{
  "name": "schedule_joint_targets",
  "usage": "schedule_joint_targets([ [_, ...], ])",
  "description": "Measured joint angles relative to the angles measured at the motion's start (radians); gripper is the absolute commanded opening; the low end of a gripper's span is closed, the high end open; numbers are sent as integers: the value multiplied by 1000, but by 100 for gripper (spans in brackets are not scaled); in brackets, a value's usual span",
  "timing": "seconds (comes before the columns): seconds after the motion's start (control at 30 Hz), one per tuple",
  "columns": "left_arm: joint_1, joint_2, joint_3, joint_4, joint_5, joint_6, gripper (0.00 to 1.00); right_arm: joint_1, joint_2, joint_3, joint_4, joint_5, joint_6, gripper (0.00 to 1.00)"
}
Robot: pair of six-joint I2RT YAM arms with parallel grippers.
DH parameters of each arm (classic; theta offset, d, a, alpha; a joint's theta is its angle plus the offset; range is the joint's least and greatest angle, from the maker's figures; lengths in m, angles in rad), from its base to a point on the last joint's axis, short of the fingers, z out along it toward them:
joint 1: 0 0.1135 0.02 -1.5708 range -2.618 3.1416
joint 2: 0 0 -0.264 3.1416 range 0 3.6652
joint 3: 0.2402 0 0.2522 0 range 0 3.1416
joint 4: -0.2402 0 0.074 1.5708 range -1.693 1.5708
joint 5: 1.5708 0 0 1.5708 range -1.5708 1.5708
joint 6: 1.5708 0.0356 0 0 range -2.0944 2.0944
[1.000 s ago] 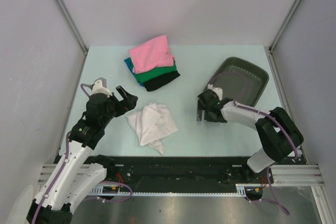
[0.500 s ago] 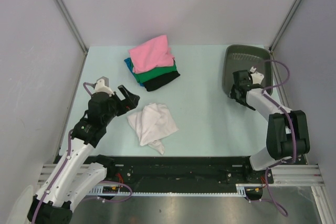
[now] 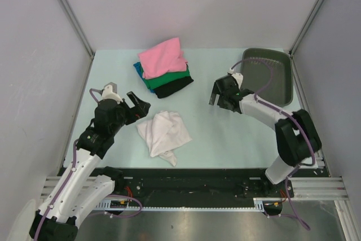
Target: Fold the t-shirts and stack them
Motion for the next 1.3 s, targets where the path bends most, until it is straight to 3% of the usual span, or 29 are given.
schedule_joint_targets([
  [0.37, 0, 1, 0, 0, -3, 8, 100, -97, 348, 220, 130, -110, -4, 100],
  [0.87, 0, 60, 0, 2, -12, 36, 100, -398, 574, 530, -43, -37, -65, 100],
  [1.1, 1, 90, 1, 0, -16, 48, 100, -430, 625, 608, -56, -29, -69, 99],
  [1.3, 1, 90, 27, -7, -34, 62, 100, -432, 750, 811, -93, 3, -70, 99],
])
